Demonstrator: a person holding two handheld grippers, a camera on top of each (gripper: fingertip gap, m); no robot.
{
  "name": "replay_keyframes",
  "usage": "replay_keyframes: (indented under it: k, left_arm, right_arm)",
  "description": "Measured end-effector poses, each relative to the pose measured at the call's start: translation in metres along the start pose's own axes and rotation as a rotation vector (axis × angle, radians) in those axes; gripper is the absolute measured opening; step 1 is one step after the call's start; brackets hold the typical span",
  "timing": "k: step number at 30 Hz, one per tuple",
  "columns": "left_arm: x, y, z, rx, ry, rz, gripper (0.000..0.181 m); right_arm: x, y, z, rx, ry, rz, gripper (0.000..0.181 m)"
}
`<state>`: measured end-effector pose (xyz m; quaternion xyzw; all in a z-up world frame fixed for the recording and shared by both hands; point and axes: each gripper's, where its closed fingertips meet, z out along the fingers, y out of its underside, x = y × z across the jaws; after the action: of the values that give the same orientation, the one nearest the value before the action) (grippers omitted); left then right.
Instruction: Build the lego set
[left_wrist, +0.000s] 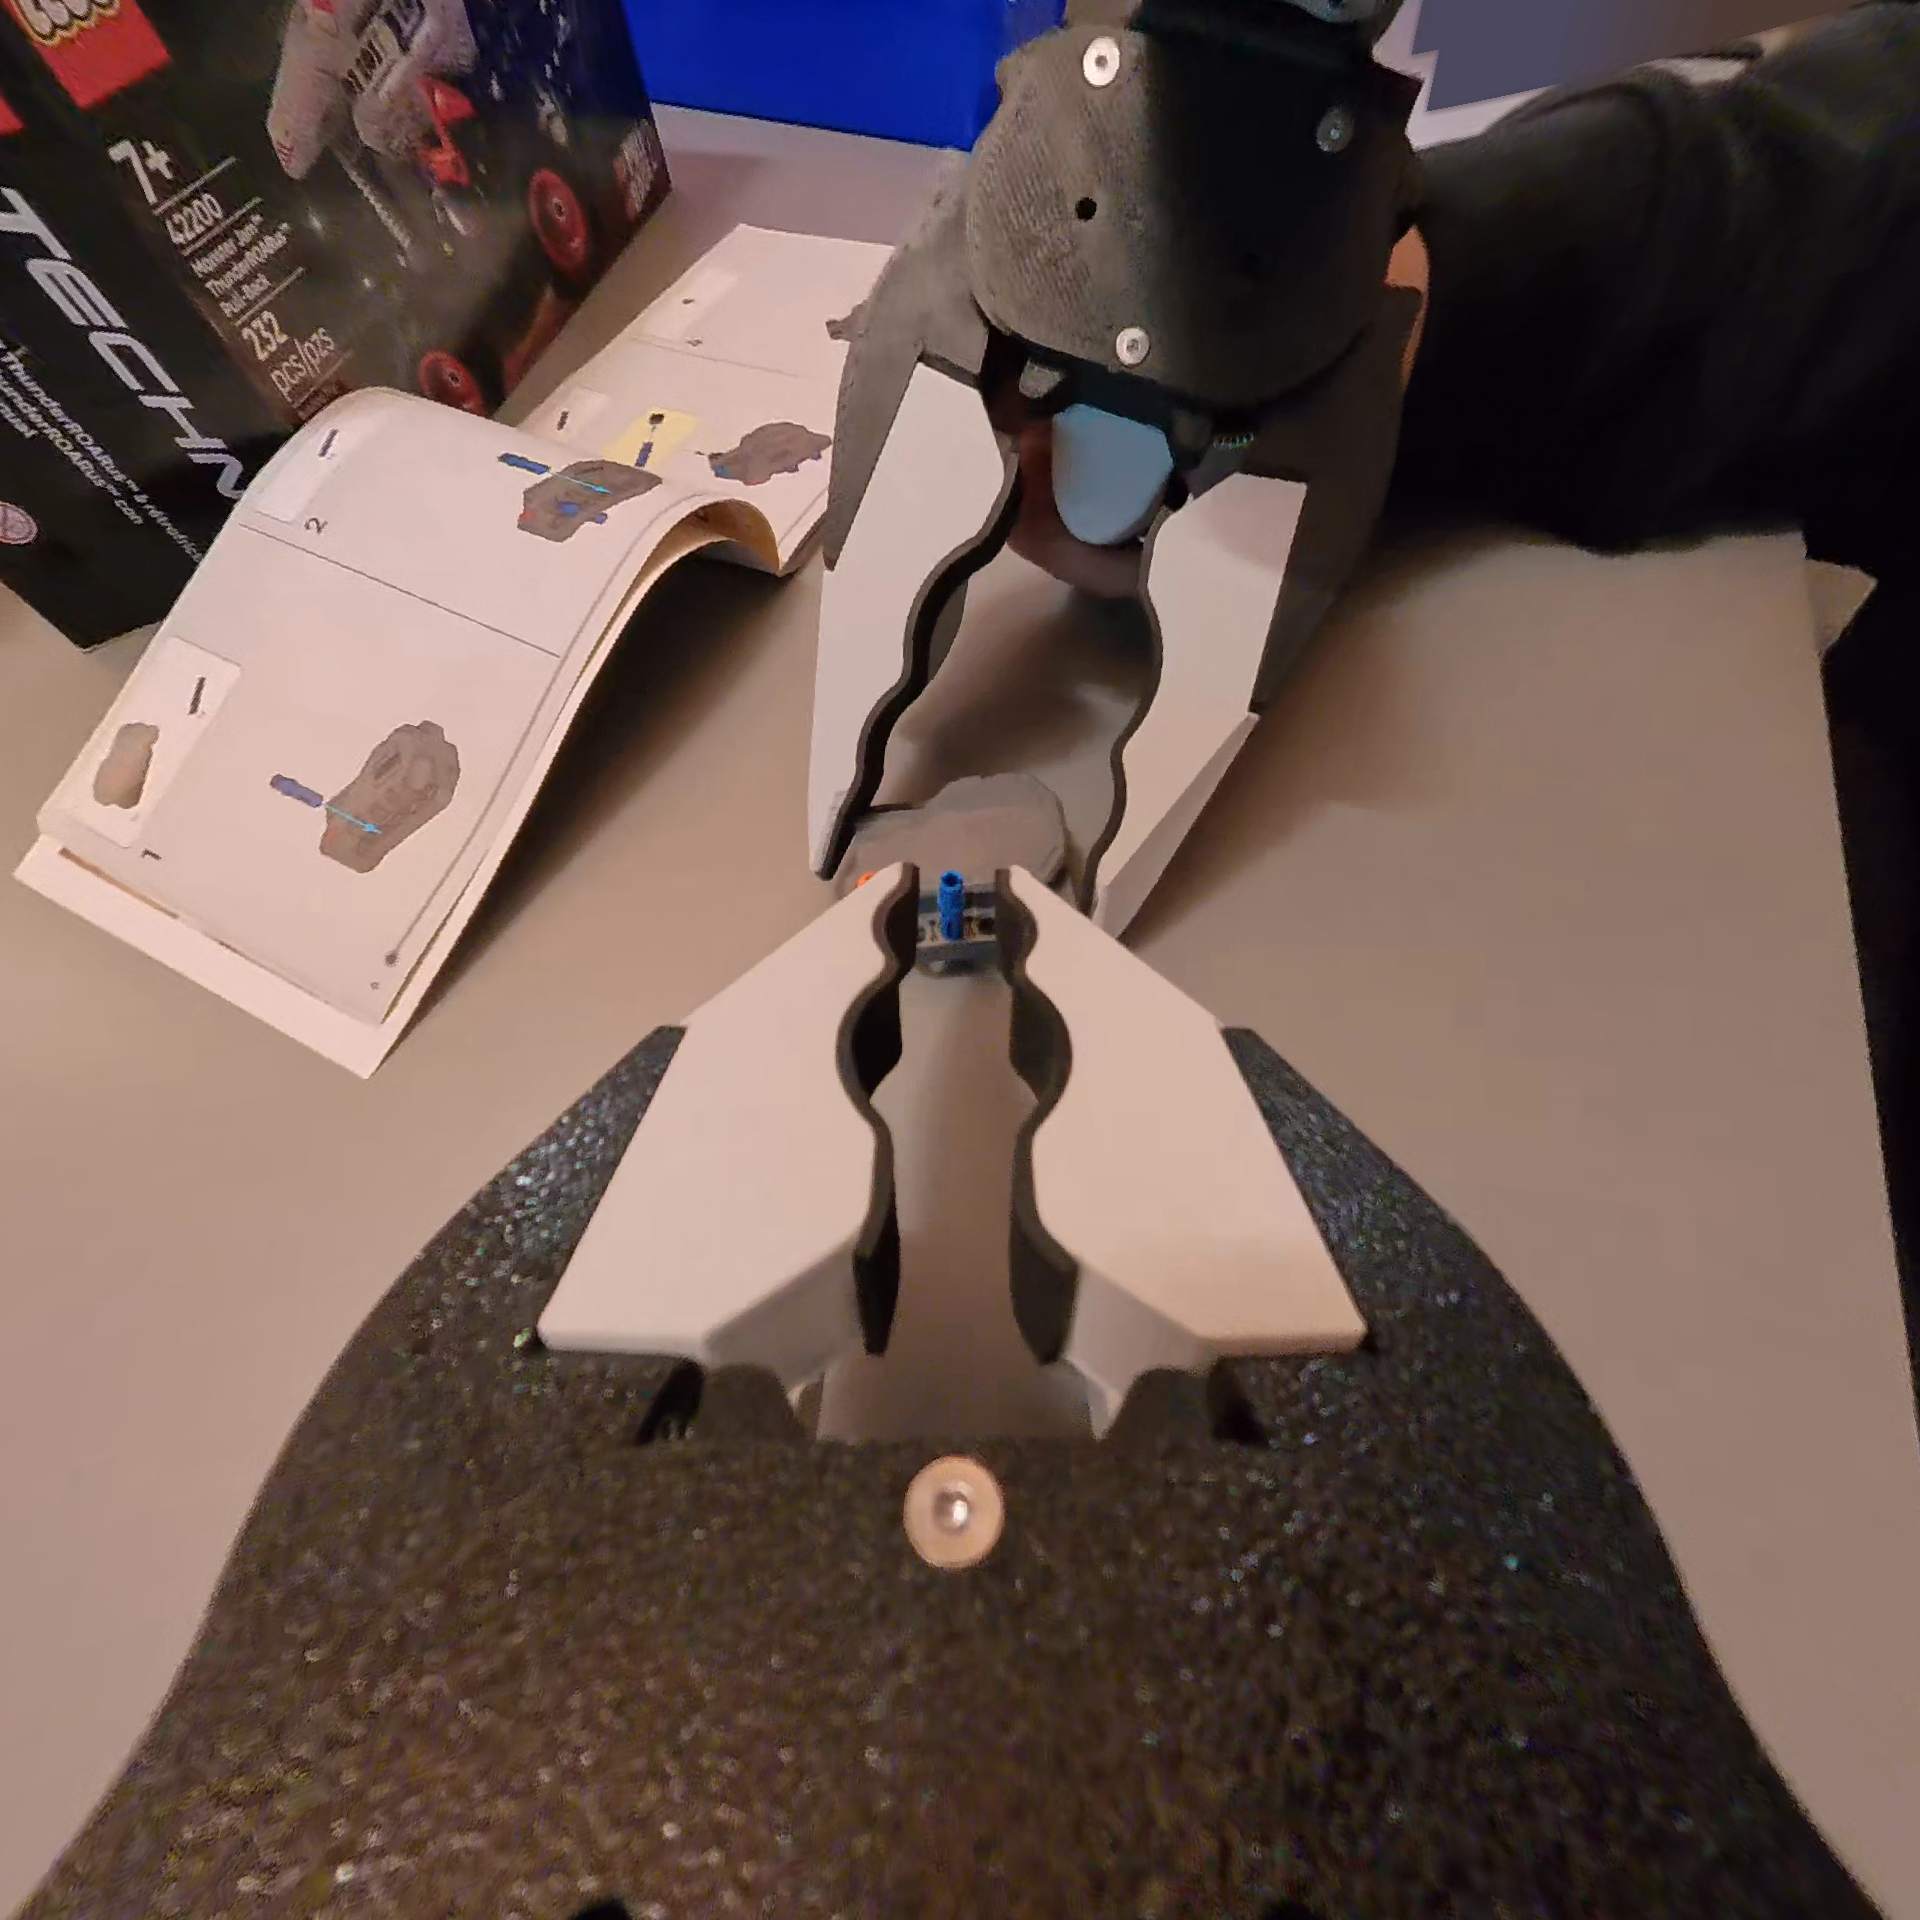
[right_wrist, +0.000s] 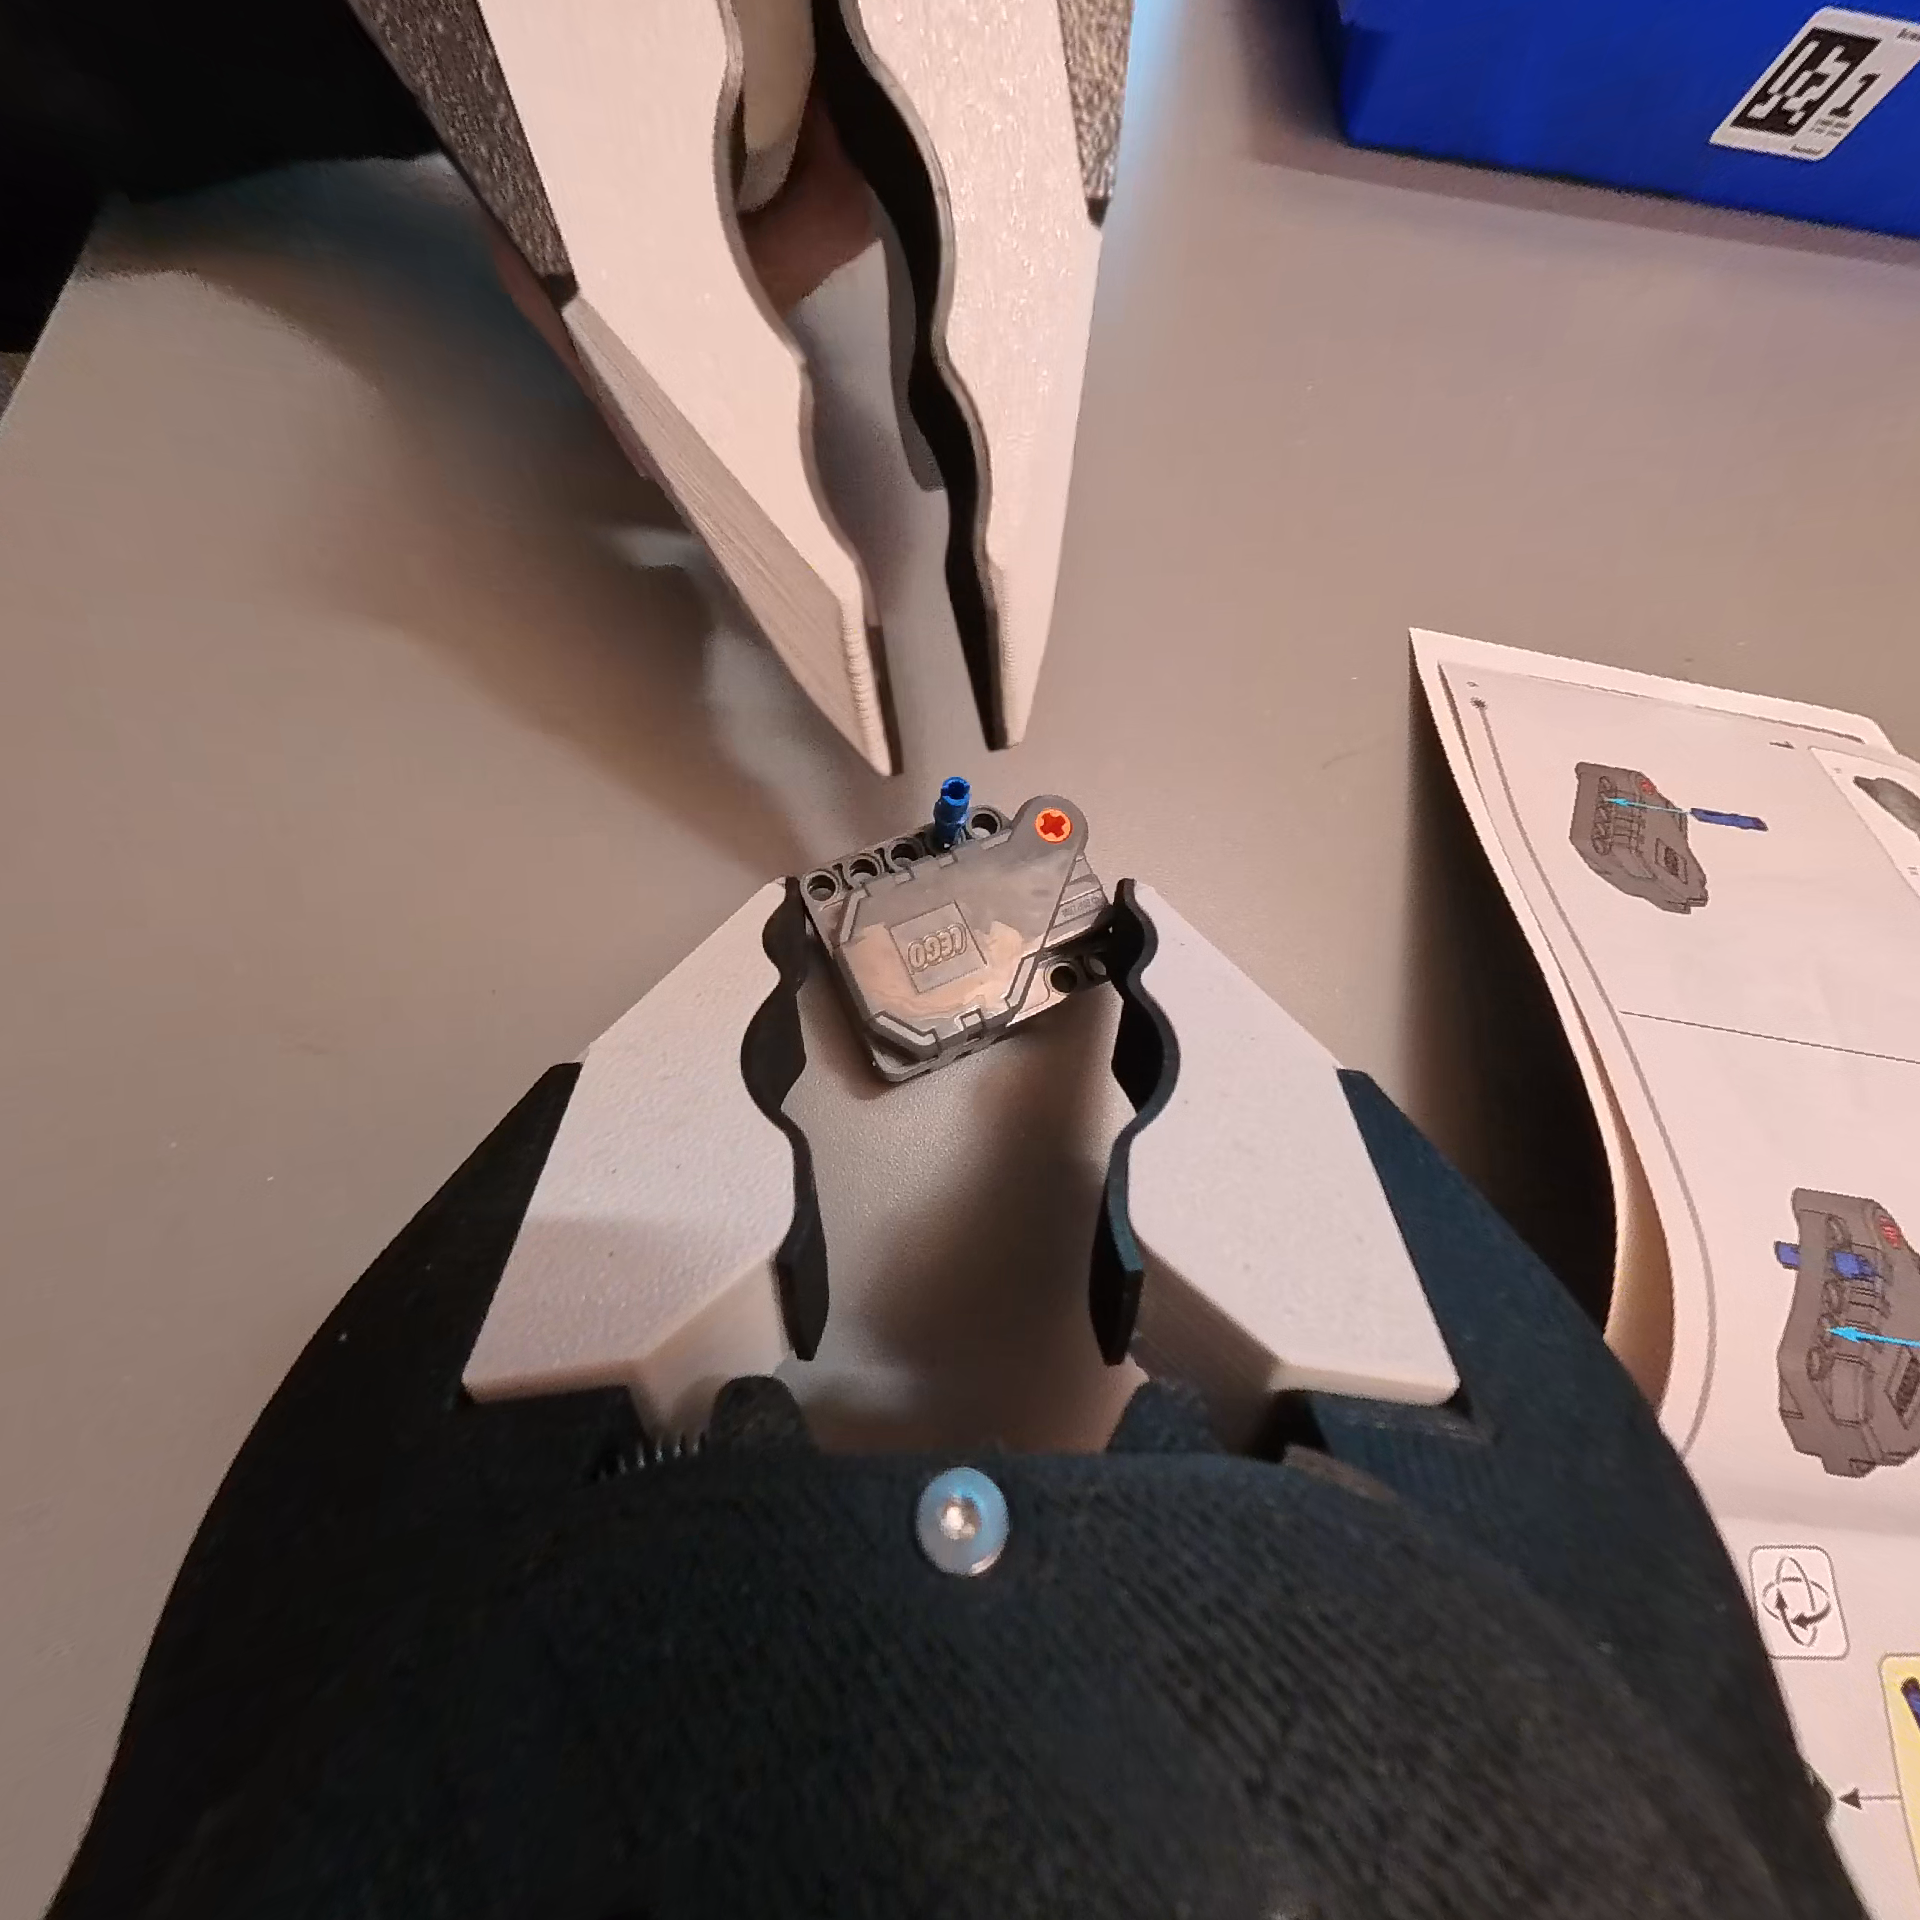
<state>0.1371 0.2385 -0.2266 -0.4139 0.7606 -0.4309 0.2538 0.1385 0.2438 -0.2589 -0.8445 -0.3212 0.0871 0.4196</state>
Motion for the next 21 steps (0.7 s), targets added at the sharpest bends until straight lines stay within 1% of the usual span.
replay_keyframes:
  k: [8,15,21]
  left_arm:
    - [0.0004,0.0044,0.0068,-0.03,0.028,0.015,0.003]
    - [-0.0001,0.0063,0.0085,-0.056,0.038,0.036,0.001]
    - [-0.0013,0.0073,0.0087,-0.118,-0.019,0.06,0.001]
  right_arm:
    - [-0.0001,0.0,0.0,0.0,-0.001,0.001,0.058]
    - [0.0,0.0,0.0001,0.0,-0.002,0.002,0.058]
    - [0.0,0.0,0.0002,0.0,-0.002,0.002,0.058]
